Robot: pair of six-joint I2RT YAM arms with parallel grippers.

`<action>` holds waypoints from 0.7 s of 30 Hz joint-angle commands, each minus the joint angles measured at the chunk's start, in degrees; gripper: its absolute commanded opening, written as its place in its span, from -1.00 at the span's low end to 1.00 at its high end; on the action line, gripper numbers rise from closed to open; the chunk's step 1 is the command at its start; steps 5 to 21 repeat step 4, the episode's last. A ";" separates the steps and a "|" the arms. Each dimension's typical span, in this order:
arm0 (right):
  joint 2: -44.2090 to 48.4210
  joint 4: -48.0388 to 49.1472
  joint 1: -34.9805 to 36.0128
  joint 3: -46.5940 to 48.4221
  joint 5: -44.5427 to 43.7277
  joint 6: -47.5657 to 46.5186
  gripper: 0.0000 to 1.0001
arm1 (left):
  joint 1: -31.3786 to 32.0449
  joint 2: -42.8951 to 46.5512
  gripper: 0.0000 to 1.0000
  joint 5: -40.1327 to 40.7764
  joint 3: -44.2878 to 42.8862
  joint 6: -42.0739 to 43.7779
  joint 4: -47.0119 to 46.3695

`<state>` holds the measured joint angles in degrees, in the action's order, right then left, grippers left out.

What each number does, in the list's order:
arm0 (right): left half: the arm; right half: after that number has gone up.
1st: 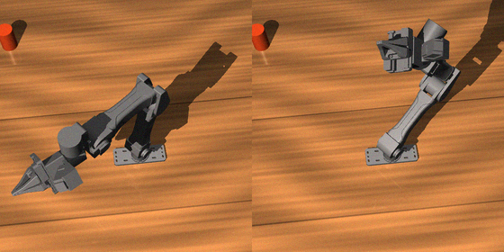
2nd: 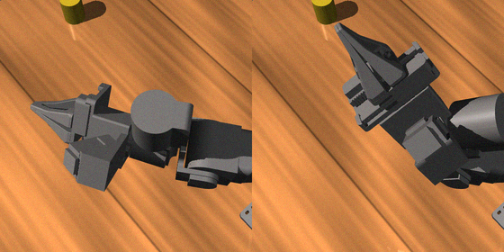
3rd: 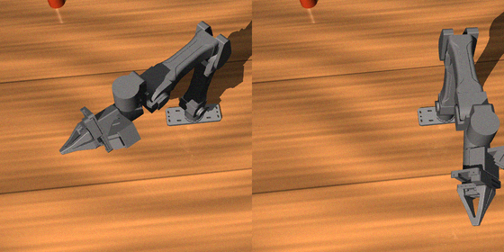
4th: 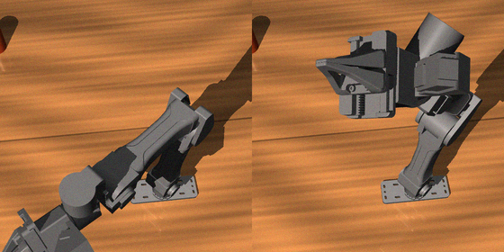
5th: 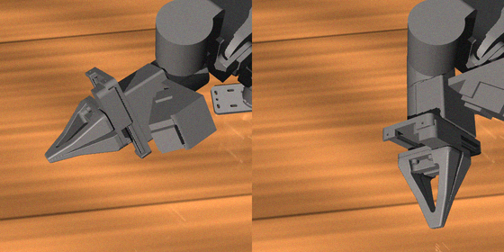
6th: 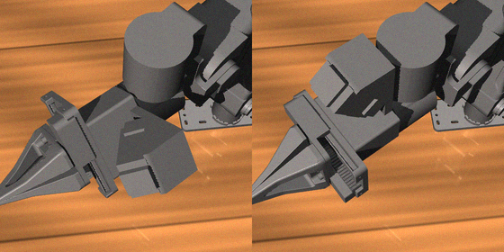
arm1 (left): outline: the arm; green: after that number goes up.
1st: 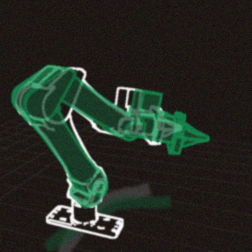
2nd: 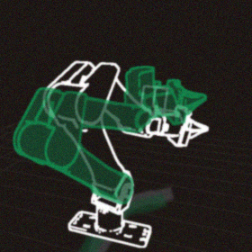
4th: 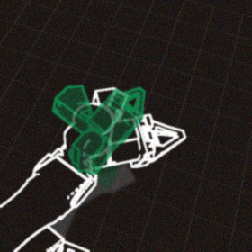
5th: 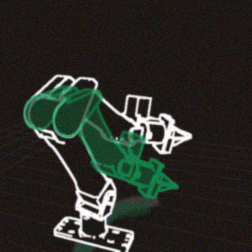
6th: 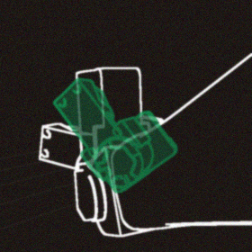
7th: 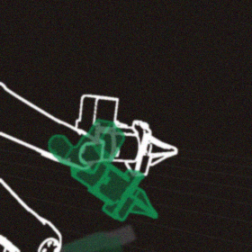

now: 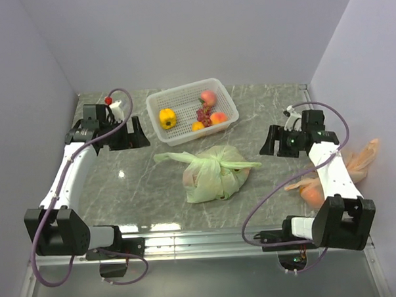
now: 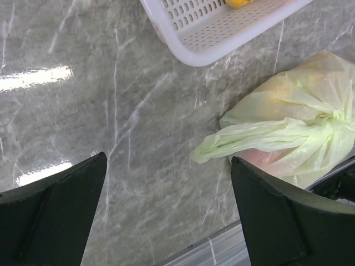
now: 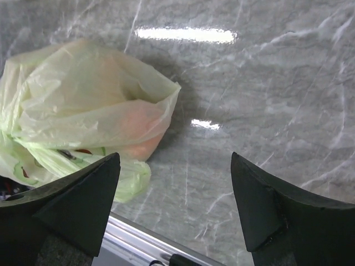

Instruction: Place the fake fruits into the plastic bag and tie a complex knot

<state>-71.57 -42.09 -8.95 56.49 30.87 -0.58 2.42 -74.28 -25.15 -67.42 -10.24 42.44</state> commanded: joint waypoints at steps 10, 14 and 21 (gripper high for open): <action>4.86 2.36 3.15 -0.86 -3.27 -1.97 0.75 | -0.92 -1.56 0.99 1.42 -2.89 -1.45 -1.22; 4.86 2.36 3.15 -0.86 -3.27 -1.97 0.75 | -0.92 -1.56 0.99 1.42 -2.89 -1.45 -1.22; 4.86 2.36 3.15 -0.86 -3.27 -1.97 0.75 | -0.92 -1.56 0.99 1.42 -2.89 -1.45 -1.22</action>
